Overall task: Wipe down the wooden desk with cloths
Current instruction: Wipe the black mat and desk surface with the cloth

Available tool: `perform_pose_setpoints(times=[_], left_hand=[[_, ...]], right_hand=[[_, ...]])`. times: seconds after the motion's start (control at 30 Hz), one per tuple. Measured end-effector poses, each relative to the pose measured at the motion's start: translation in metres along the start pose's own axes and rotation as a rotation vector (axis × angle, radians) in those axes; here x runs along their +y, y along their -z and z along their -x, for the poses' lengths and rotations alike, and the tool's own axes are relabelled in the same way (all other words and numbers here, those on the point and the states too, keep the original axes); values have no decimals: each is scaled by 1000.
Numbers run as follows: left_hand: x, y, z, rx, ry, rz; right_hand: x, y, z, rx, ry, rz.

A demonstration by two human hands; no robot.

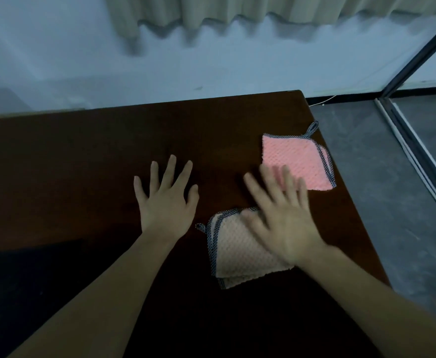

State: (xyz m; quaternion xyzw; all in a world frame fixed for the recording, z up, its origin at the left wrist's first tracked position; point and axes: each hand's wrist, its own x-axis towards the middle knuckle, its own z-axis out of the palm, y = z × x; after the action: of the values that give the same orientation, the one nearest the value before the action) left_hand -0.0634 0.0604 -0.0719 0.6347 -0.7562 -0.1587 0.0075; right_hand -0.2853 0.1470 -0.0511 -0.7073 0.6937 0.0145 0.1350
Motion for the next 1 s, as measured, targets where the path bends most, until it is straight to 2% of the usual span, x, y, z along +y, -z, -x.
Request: perform_pose_setpoints(times=[0.1,0.23,0.73,0.83,1.0], left_hand=[[1,-2,1,12,6,-31],[3,-3,1,7,26,-55],[3,-3,4,31,30,-39],[4,-3,3,34,28,-41],[3,-3,4,29,18,-58]], right_hand=[[41,5,-30,-58,-165,21],[66,5,-56,-103,-111,113],[92,34,-161,-91,-116,108],[75,37,-138,-45,-91,34],[-1,4,-19,-19,194,-29]])
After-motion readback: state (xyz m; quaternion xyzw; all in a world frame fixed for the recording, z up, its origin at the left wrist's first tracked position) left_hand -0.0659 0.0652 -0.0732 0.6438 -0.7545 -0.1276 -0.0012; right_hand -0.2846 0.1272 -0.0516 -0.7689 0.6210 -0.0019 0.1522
